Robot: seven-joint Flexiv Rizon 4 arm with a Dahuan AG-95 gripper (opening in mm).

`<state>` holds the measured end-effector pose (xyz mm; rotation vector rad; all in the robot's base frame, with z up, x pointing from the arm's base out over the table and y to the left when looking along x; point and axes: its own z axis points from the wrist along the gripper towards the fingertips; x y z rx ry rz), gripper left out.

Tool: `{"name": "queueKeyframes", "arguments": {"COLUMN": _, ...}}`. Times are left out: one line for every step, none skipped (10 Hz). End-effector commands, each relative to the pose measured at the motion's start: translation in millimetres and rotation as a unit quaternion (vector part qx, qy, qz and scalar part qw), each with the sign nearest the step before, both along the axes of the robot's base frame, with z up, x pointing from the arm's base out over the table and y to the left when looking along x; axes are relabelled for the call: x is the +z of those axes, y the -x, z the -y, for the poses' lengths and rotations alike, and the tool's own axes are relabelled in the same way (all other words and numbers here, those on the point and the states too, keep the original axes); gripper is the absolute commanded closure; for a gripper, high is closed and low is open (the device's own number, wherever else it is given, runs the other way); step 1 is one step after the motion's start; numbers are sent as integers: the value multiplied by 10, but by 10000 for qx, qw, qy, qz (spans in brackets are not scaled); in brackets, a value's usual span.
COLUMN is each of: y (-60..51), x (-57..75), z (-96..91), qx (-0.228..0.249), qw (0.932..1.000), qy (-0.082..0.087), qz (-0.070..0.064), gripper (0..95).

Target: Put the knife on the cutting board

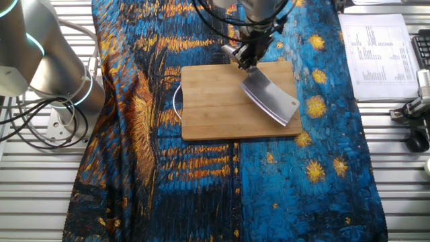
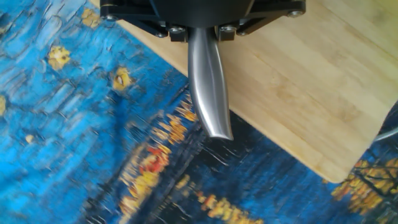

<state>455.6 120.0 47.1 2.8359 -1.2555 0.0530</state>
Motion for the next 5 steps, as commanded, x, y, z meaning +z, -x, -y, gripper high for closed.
{"name": "queueKeyframes", "arguments": {"y": 19, "x": 10, "z": 5, "qx": 468, "qw": 9989, "qy": -19, "qz": -72, "gripper": 950}}
{"name": "queueKeyframes", "arguments": {"y": 38, "x": 16, "z": 20, "qx": 515, "qw": 9986, "qy": -21, "qz": -74, "gripper": 950}}
{"name": "queueKeyframes", "arguments": {"y": 70, "x": 20, "z": 46, "qx": 632, "qw": 9980, "qy": -40, "qz": -66, "gripper": 950}}
{"name": "queueKeyframes", "arguments": {"y": 83, "x": 27, "z": 58, "qx": 698, "qw": 9975, "qy": -52, "qz": -72, "gripper": 950}}
{"name": "queueKeyframes", "arguments": {"y": 96, "x": 39, "z": 74, "qx": 760, "qw": 9971, "qy": -51, "qz": -83, "gripper": 950}}
